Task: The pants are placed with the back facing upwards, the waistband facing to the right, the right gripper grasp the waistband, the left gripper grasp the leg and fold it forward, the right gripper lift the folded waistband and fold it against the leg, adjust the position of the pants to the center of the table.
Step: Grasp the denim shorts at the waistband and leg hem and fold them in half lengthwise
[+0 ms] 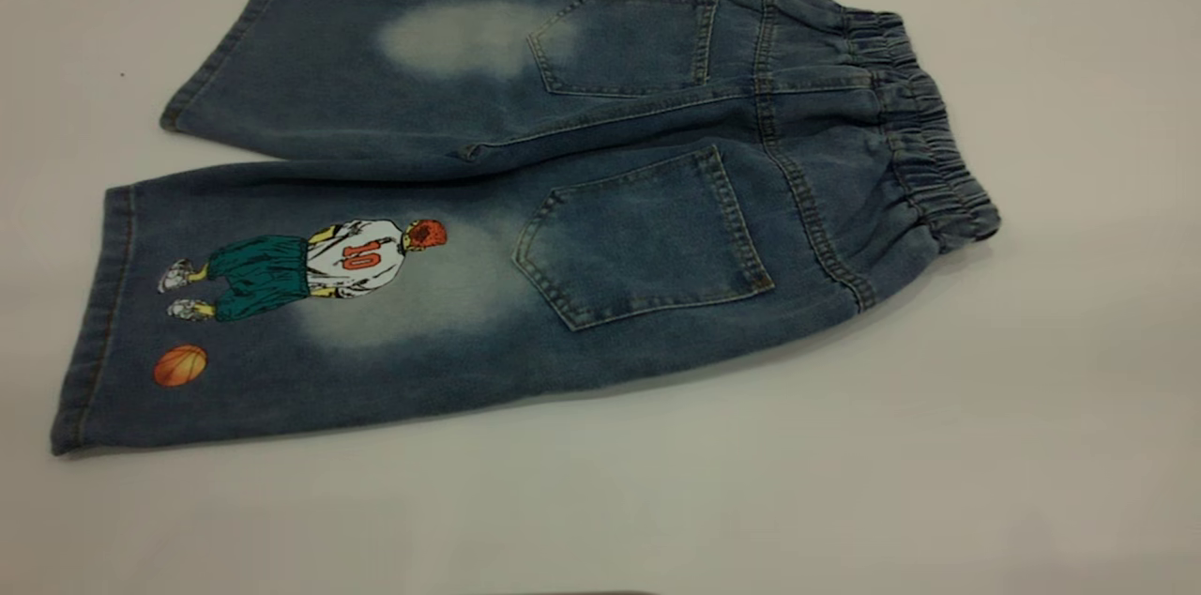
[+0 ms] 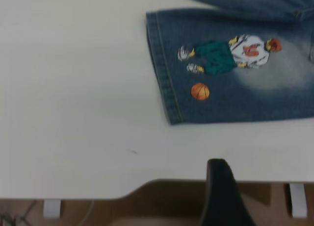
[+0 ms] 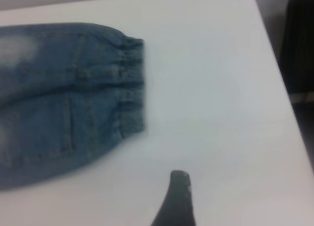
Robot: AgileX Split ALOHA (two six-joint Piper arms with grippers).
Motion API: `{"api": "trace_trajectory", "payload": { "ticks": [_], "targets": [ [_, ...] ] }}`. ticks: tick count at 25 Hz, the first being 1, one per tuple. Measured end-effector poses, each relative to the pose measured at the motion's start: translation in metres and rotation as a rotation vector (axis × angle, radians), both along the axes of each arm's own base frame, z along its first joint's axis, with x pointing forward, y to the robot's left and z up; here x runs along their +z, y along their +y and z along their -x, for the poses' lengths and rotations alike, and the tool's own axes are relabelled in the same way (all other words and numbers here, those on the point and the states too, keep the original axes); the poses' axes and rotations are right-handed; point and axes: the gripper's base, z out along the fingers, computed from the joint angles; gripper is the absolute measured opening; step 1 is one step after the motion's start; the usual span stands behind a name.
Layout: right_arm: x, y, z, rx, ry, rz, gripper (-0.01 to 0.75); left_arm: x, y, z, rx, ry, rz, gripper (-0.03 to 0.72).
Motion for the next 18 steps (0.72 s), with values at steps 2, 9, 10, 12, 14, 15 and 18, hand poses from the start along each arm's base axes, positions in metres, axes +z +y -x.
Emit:
{"api": "trace_trajectory", "payload": {
  "ticks": [2, 9, 10, 12, 14, 15, 18],
  "targets": [
    [0.009, 0.000, -0.013, 0.014, -0.014, -0.005, 0.575, 0.002, 0.001, -0.021, 0.006, 0.059, 0.009, 0.392],
    [0.009, 0.003, -0.080, 0.046, 0.105, -0.095, 0.575, -0.003, 0.003, -0.095, 0.025, 0.164, 0.033, 0.392],
    [0.005, 0.003, -0.091, 0.049, 0.141, -0.113, 0.575, -0.006, 0.002, -0.105, 0.028, 0.176, 0.052, 0.392],
    [-0.002, 0.005, -0.112, 0.066, 0.198, -0.149, 0.575, -0.011, 0.000, -0.121, 0.033, 0.191, 0.105, 0.392],
    [-0.013, 0.008, -0.133, 0.098, 0.265, -0.183, 0.575, -0.018, -0.004, -0.134, 0.015, 0.207, 0.151, 0.392],
    [-0.018, 0.009, -0.142, 0.111, 0.293, -0.200, 0.575, -0.021, -0.005, -0.140, -0.005, 0.212, 0.154, 0.392],
    [-0.040, 0.014, -0.172, 0.151, 0.383, -0.275, 0.575, -0.029, -0.010, -0.156, -0.070, 0.207, 0.167, 0.392]
  ]
}}
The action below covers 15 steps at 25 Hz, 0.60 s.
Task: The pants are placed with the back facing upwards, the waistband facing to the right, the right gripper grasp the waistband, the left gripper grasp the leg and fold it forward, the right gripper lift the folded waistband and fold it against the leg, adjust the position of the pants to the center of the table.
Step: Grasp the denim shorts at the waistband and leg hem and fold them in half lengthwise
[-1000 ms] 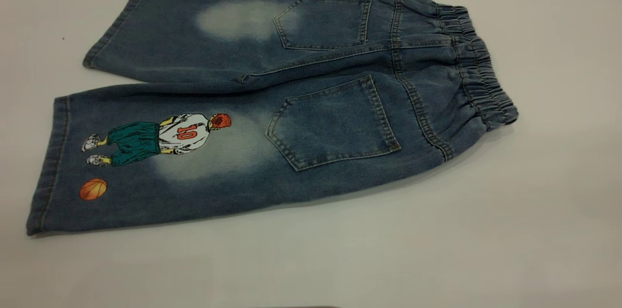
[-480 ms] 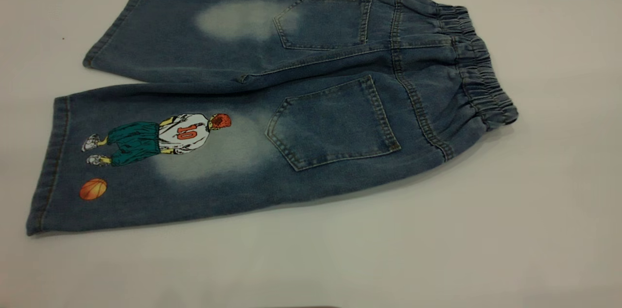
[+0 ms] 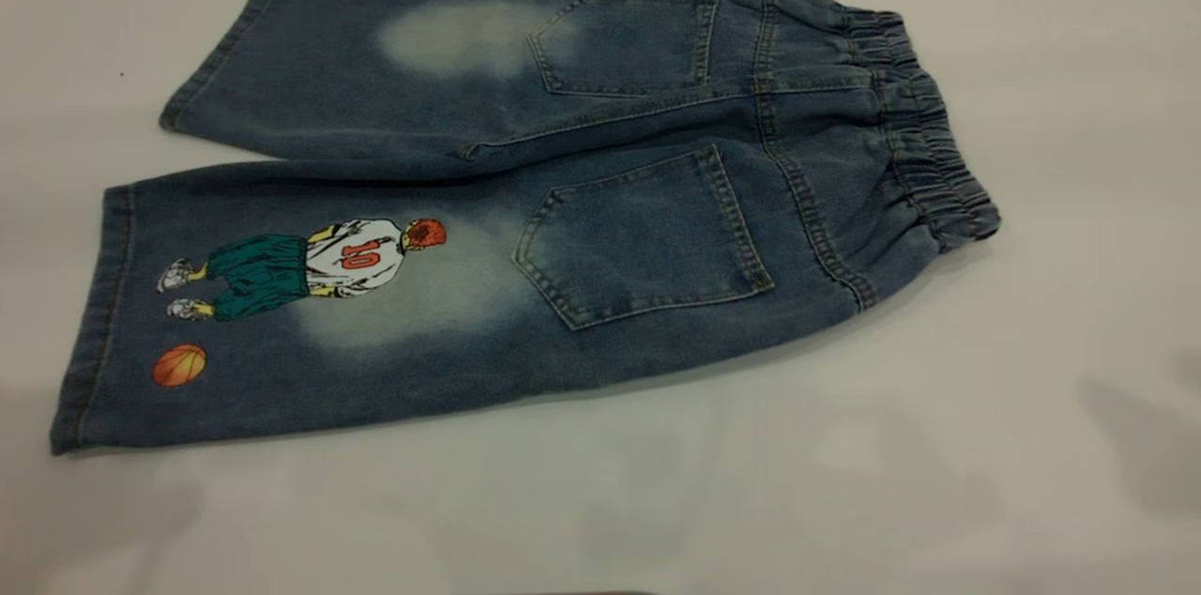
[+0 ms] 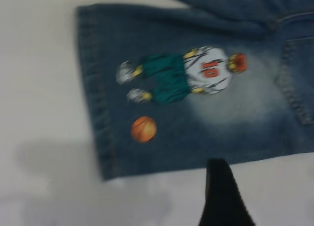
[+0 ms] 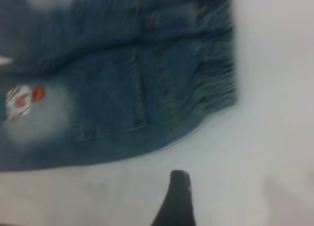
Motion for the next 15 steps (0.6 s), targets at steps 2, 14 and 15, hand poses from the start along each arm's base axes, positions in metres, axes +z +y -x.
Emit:
{"api": "trace_trajectory", "payload": {
  "ticks": [2, 14, 15],
  "targets": [
    [-0.014, 0.003, -0.017, 0.021, 0.037, -0.047, 0.575, -0.005, -0.003, -0.008, -0.052, -0.007, -0.001, 0.392],
    [-0.119, 0.010, -0.082, 0.016, 0.208, -0.227, 0.575, -0.023, -0.008, -0.035, -0.202, -0.070, -0.043, 0.392],
    [-0.126, 0.010, -0.085, 0.010, 0.209, -0.236, 0.575, -0.024, -0.008, -0.036, -0.205, -0.067, -0.047, 0.392]
  ]
}}
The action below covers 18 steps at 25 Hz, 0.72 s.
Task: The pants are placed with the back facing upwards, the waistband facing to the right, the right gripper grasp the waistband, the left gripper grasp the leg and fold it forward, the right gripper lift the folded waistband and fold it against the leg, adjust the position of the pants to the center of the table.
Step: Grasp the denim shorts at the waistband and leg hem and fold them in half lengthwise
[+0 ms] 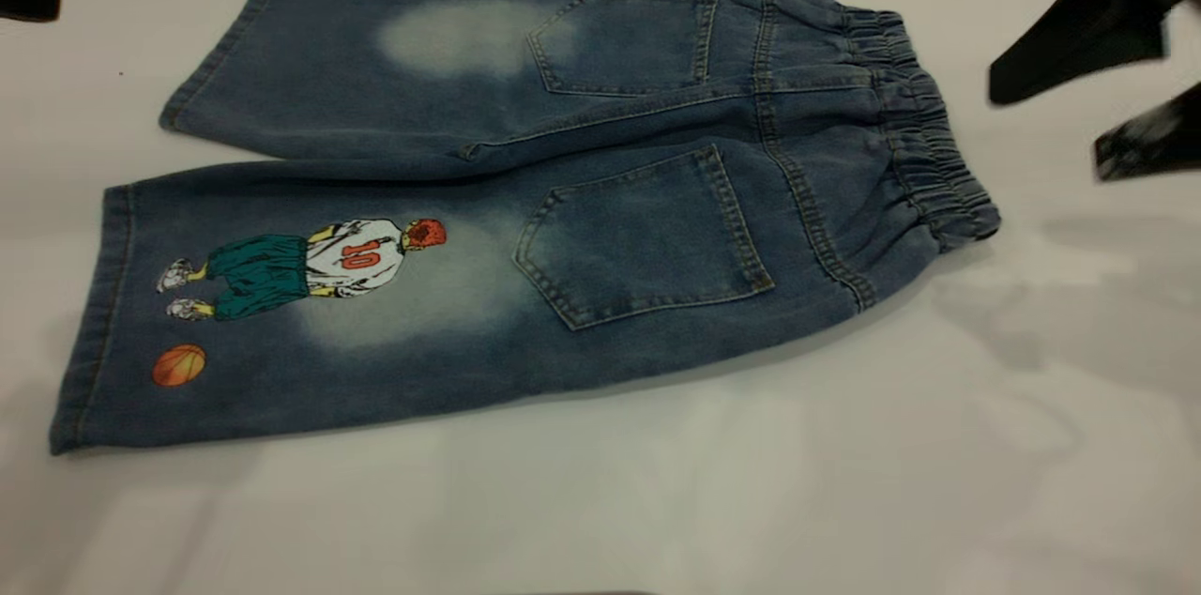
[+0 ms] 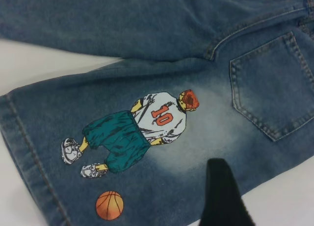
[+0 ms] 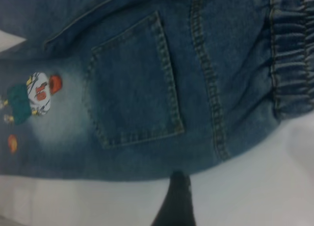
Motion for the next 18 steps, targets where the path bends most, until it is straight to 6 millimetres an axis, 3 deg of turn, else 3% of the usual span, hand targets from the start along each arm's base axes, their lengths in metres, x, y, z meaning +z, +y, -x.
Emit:
{"api": "trace_trajectory", "payload": {
  "ticks": [10, 18],
  "targets": [
    [-0.063, -0.001, -0.014, -0.058, 0.056, -0.027, 0.575, -0.005, 0.001, -0.004, 0.008, 0.011, -0.007, 0.392],
    [-0.081, -0.001, -0.032, -0.058, 0.067, -0.044, 0.575, -0.004, 0.001, -0.004, 0.017, 0.010, 0.008, 0.392]
  ]
}}
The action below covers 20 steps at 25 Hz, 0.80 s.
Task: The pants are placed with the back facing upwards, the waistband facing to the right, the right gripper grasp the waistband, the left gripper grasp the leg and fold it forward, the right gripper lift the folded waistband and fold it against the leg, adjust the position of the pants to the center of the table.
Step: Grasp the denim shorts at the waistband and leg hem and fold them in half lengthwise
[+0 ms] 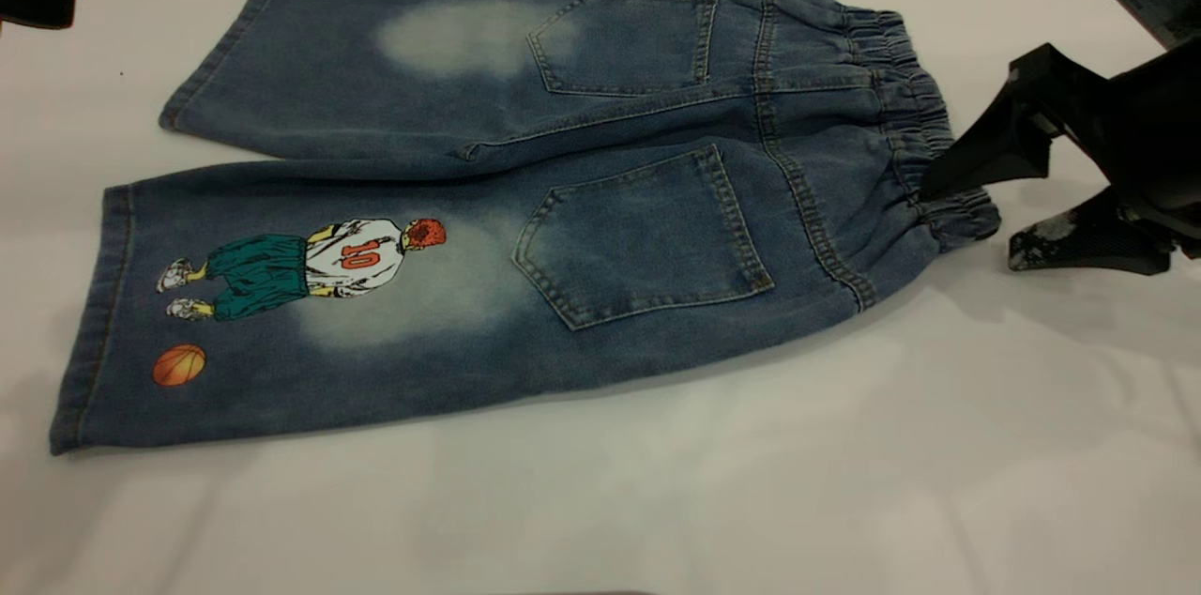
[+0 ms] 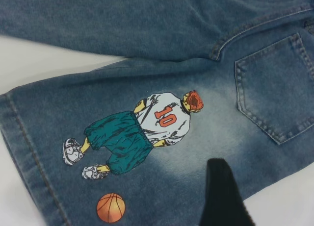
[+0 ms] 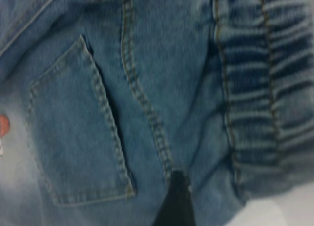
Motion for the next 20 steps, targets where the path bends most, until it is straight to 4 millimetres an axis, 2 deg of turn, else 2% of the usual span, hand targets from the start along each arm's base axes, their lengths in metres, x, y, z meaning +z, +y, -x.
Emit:
{"api": "trace_trajectory", "payload": {
  "ticks": [6, 10, 13, 17, 18, 20],
  "targets": [
    [-0.009, 0.000, -0.007, 0.001, 0.010, -0.011, 0.573, 0.000, 0.000, 0.000, 0.001, 0.000, 0.001, 0.392],
    [-0.013, 0.002, -0.007, 0.004, 0.016, -0.041, 0.514, 0.000, 0.000, 0.000, 0.001, -0.001, 0.000, 0.392],
    [-0.015, 0.002, -0.008, 0.003, 0.020, -0.032, 0.398, 0.000, 0.000, 0.000, 0.001, -0.002, -0.001, 0.392],
    [-0.013, 0.001, -0.013, 0.015, -0.005, -0.024, 0.118, -0.001, 0.000, 0.000, -0.010, 0.010, -0.007, 0.392],
    [-0.013, 0.001, -0.013, 0.018, -0.009, -0.022, 0.071, -0.003, 0.000, 0.001, -0.015, 0.027, -0.010, 0.392],
    [-0.013, 0.001, -0.014, 0.025, -0.015, -0.018, 0.038, -0.011, 0.000, 0.001, -0.017, 0.091, -0.017, 0.392]
  ]
}}
